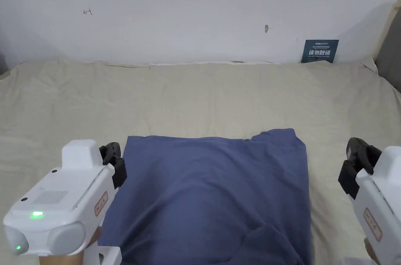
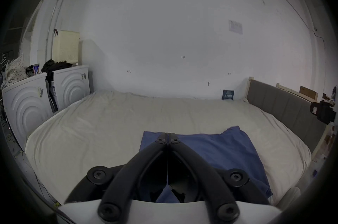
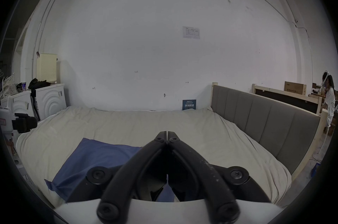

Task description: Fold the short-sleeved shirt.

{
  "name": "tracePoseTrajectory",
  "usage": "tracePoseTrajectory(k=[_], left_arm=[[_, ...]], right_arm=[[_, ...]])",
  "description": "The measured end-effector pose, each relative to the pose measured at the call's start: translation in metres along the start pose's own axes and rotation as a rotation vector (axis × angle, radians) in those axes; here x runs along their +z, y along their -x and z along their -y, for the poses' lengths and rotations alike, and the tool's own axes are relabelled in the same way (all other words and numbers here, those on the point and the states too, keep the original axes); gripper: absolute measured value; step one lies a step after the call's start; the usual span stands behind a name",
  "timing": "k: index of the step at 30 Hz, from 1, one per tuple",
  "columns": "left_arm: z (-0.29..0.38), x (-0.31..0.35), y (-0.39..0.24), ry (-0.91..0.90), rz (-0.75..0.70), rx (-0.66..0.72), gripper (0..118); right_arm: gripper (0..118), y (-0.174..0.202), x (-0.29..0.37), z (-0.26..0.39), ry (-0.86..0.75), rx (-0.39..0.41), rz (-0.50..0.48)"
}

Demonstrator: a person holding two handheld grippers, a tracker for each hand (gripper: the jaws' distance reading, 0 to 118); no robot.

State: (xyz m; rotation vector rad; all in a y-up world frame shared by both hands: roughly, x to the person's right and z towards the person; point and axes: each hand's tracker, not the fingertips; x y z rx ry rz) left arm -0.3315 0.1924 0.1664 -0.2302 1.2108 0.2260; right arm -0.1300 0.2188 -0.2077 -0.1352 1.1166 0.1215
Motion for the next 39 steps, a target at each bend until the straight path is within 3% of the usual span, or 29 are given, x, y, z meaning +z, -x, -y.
tracePoseTrajectory(k=[7,14,18,21,22,23,27,31,33,35,37,39], left_arm=[[-0.022,-0.102,0.018,0.183,0.101,0.021,0],[-0.027,-0.243,0.041,0.348,0.047,0.029,3],[-0.016,-0.327,0.058,0.476,-0.018,0.057,36],[-0.002,-0.369,0.06,0.543,-0.092,0.045,99],[0.003,-0.38,0.061,0.568,-0.114,0.052,111],[0.009,-0.392,0.062,0.585,-0.125,0.052,113],[0.034,-0.426,0.064,0.658,-0.145,0.021,104],[0.055,-0.422,0.05,0.736,-0.141,-0.018,40],[0.056,-0.41,0.042,0.659,-0.14,-0.008,27],[0.055,-0.407,0.038,0.666,-0.119,-0.008,3],[0.048,-0.404,0.032,0.651,-0.118,-0.029,3],[0.038,-0.389,0.032,0.591,-0.098,0.001,3]], right_arm=[[1,-0.005,-0.039,0.008,0.049,0.002,-0.011],[1,-0.012,-0.092,0.02,0.119,0.011,0.009],[1,-0.012,-0.124,0.03,0.162,0.014,0.021],[1,-0.016,-0.147,0.04,0.19,0.021,0.039],[1,-0.018,-0.153,0.043,0.205,0.022,0.045],[1,-0.014,-0.158,0.043,0.216,0.021,0.049],[1,-0.02,-0.182,0.056,0.261,0.017,0.065],[2,-0.032,-0.204,0.066,0.313,-0.008,0.06],[3,-0.038,-0.22,0.068,0.355,-0.019,0.04],[17,-0.043,-0.24,0.066,0.391,-0.03,0.022],[50,-0.048,-0.267,0.063,0.442,-0.035,0.001],[66,-0.048,-0.297,0.062,0.498,-0.052,-0.007]])
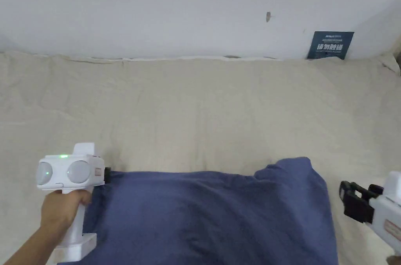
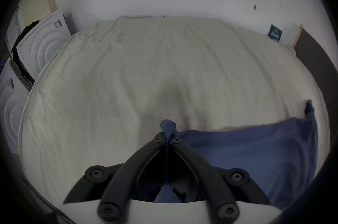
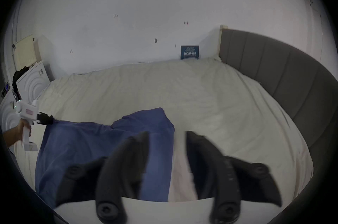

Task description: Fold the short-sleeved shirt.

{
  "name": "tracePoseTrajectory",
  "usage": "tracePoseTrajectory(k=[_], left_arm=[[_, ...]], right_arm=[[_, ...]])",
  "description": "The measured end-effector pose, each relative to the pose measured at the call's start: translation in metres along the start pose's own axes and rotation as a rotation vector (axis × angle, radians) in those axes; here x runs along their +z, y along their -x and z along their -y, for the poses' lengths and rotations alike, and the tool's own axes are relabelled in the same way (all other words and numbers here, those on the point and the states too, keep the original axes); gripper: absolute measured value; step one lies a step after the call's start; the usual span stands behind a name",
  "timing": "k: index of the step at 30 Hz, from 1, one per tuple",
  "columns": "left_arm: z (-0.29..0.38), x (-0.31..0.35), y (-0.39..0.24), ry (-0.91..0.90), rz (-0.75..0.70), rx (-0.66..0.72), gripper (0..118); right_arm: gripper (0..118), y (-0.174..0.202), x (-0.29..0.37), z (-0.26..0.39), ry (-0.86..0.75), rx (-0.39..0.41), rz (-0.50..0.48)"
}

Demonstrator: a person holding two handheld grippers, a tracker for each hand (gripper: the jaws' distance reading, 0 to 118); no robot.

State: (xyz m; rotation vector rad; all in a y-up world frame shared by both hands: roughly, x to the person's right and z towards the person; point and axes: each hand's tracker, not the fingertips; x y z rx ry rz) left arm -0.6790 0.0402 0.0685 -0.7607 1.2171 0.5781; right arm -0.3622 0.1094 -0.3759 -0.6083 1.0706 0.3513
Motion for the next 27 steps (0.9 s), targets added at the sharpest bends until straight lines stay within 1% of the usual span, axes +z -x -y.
tracePoseTrajectory(k=[1,2,3,4,5,7,8,9,10,11,13,14,15,16,17,18,20,22,24,25,27], left_arm=[[0.001,0.012,0.001,-0.029,0.033,0.023,3],[0.0,0.007,0.015,-0.063,0.051,0.05,3],[0.0,0.018,0.016,-0.075,0.074,0.055,3],[0.0,0.029,0.018,-0.086,0.105,0.053,3],[0.001,0.037,0.019,-0.087,0.117,0.047,3],[-0.001,0.046,0.023,-0.111,0.12,0.016,3],[-0.002,0.051,0.023,-0.119,0.122,-0.004,3],[-0.003,0.054,0.024,-0.12,0.121,-0.021,3],[-0.006,0.058,0.02,-0.118,0.123,-0.039,3],[-0.007,0.059,0.021,-0.115,0.12,-0.049,3],[-0.008,0.059,0.022,-0.113,0.115,-0.052,3],[-0.007,0.056,0.023,-0.112,0.115,-0.053,3],[-0.006,0.056,0.024,-0.112,0.115,-0.053,3],[-0.006,0.056,0.025,-0.111,0.115,-0.054,3],[-0.005,0.056,0.026,-0.111,0.114,-0.054,3],[-0.003,0.054,0.025,-0.11,0.112,-0.054,3],[0.0,0.056,0.026,-0.112,0.102,-0.049,3],[0.004,0.066,0.026,-0.119,0.095,-0.032,3],[0.005,0.074,0.028,-0.13,0.089,-0.019,3],[0.004,0.079,0.029,-0.137,0.082,-0.017,3],[0.002,0.087,0.032,-0.164,0.067,-0.015,3]], right_arm=[[66,0.0,-0.015,-0.008,0.047,0.007,-0.006],[81,-0.001,-0.031,-0.015,0.103,-0.001,-0.01],[96,0.001,-0.048,-0.019,0.124,-0.003,-0.009],[108,0.001,-0.065,-0.022,0.156,-0.021,-0.02],[108,0.002,-0.077,-0.025,0.175,-0.03,-0.013],[107,0.006,-0.106,-0.03,0.238,-0.001,-0.013],[100,0.004,-0.128,-0.031,0.289,0.006,-0.025],[87,0.005,-0.14,-0.031,0.32,-0.016,-0.031],[72,0.006,-0.15,-0.029,0.341,-0.035,-0.01],[63,0.008,-0.161,-0.027,0.387,-0.044,0.004],[54,0.016,-0.171,-0.017,0.441,-0.015,0.044],[48,0.02,-0.173,-0.012,0.459,0.004,0.052],[41,0.024,-0.168,-0.008,0.431,0.043,0.057],[20,0.03,-0.159,-0.006,0.388,0.072,0.07],[4,0.035,-0.155,-0.007,0.391,0.1,0.082],[4,0.037,-0.152,-0.007,0.401,0.122,0.07],[4,0.038,-0.142,-0.008,0.362,0.162,0.064],[4,0.036,-0.123,-0.014,0.297,0.153,0.084],[4,0.026,-0.105,-0.026,0.234,0.125,0.068],[3,0.025,-0.095,-0.032,0.209,0.131,0.064],[3,0.024,-0.067,-0.05,0.138,0.172,0.056]])
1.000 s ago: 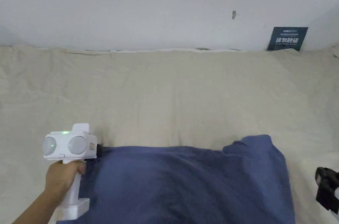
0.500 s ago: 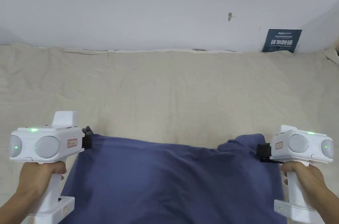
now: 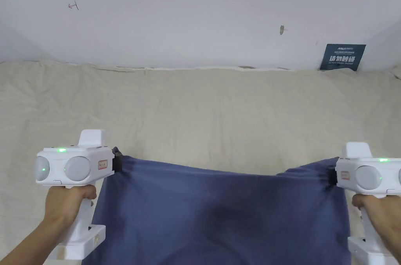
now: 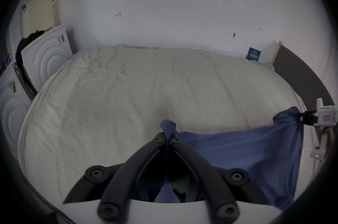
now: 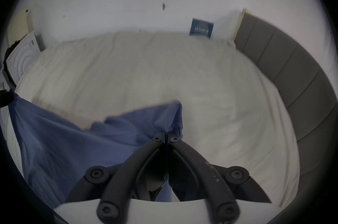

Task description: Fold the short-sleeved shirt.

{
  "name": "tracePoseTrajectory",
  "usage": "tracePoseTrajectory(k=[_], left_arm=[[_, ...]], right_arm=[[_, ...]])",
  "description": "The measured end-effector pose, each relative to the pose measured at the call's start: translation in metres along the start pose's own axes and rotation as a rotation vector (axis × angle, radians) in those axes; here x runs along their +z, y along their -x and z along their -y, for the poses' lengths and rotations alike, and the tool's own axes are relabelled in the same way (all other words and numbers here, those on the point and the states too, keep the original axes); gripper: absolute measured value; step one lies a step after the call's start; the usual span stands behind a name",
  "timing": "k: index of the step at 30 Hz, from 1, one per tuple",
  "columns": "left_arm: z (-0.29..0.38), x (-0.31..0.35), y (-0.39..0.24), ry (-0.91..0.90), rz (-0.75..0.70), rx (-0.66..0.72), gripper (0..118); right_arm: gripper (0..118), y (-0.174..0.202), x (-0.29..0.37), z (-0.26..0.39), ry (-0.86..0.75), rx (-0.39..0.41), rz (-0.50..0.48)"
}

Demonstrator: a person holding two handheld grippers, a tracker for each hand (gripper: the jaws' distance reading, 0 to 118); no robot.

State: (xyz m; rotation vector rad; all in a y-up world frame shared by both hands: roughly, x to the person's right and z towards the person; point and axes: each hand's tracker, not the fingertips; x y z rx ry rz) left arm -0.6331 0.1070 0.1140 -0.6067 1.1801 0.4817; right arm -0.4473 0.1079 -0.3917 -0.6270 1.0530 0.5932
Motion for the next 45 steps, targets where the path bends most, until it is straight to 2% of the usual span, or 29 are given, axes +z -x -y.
tracePoseTrajectory(k=[3,5,12,18,21,26,35,36,45], left_arm=[[-0.023,0.031,-0.001,-0.049,-0.013,0.01,3],[-0.042,0.051,-0.002,-0.104,-0.026,0.01,3],[-0.133,0.136,-0.004,-0.339,-0.054,0.004,3],[-0.209,0.212,0.002,-0.532,-0.085,0.014,3],[-0.237,0.239,-0.001,-0.592,-0.112,0.02,3],[-0.277,0.25,-0.001,-0.659,-0.163,0.025,3],[-0.313,0.209,0.003,-0.688,-0.212,0.0,3],[-0.311,0.201,0.004,-0.681,-0.213,-0.005,3],[-0.247,0.14,0.008,-0.618,-0.202,-0.019,3]], right_arm=[[3,-0.009,0.046,-0.024,-0.096,-0.007,0.0],[3,-0.015,0.076,-0.042,-0.163,-0.047,-0.024],[3,-0.031,0.206,-0.12,-0.488,-0.114,-0.041],[3,-0.051,0.279,-0.183,-0.738,-0.129,-0.07],[3,-0.052,0.302,-0.21,-0.812,-0.127,-0.069],[3,-0.049,0.315,-0.248,-0.843,-0.115,-0.068],[3,-0.04,0.285,-0.274,-0.854,-0.074,-0.024],[3,-0.038,0.277,-0.272,-0.852,-0.061,-0.066],[3,-0.024,0.21,-0.216,-0.755,-0.083,-0.107]])
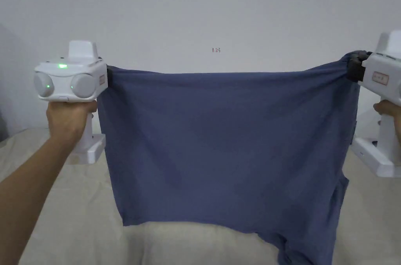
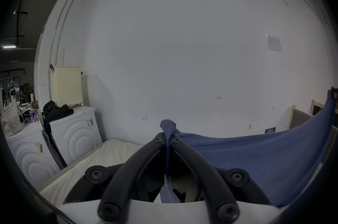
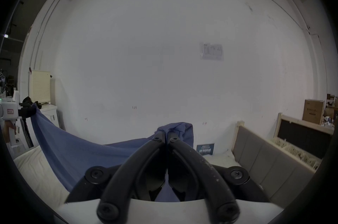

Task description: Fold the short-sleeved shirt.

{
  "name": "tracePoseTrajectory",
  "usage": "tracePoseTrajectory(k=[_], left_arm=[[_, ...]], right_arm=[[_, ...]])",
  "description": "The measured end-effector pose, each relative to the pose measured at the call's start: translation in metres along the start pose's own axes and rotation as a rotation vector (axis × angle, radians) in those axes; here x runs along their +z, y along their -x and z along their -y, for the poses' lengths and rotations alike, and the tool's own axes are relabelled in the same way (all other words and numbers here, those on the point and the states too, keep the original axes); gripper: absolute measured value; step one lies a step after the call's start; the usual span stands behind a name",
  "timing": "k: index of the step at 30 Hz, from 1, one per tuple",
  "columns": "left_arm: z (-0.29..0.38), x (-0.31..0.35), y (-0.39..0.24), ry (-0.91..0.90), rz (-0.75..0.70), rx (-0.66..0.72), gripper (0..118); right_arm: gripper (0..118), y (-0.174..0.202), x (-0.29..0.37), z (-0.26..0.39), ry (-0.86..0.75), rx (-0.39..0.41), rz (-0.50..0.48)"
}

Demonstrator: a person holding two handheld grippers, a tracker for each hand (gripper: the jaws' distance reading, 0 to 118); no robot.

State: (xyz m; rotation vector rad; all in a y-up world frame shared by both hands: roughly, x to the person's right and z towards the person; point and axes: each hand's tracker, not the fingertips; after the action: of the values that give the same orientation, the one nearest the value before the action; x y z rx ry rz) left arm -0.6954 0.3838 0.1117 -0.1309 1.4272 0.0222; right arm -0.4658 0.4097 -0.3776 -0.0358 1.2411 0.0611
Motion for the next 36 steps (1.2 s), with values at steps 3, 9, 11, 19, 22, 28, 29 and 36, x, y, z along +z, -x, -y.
tracePoseTrajectory(k=[3,9,11,19,22,28,29,36], left_arm=[[0.035,-0.001,0.002,0.052,0.009,-0.022,3],[0.116,0.024,0.008,0.156,0.033,-0.03,3],[0.142,0.042,0.009,0.198,0.028,-0.023,3],[0.228,0.124,0.032,0.305,0.069,-0.019,3],[0.251,0.177,0.039,0.347,0.088,-0.017,3],[0.313,0.251,0.063,0.443,0.116,-0.026,3],[0.322,0.264,0.066,0.455,0.116,-0.042,3],[0.364,0.335,0.079,0.564,0.108,-0.01,3]], right_arm=[[3,-0.002,0.0,0.033,0.064,-0.028,-0.016],[3,-0.002,0.02,0.102,0.168,-0.048,-0.035],[3,-0.002,0.03,0.124,0.201,-0.061,-0.043],[3,-0.009,0.1,0.2,0.325,-0.115,-0.072],[3,-0.003,0.146,0.222,0.35,-0.132,-0.082],[3,0.008,0.243,0.261,0.398,-0.139,-0.094],[3,0.008,0.259,0.267,0.416,-0.152,-0.091],[3,0.01,0.337,0.305,0.516,-0.192,-0.064]])
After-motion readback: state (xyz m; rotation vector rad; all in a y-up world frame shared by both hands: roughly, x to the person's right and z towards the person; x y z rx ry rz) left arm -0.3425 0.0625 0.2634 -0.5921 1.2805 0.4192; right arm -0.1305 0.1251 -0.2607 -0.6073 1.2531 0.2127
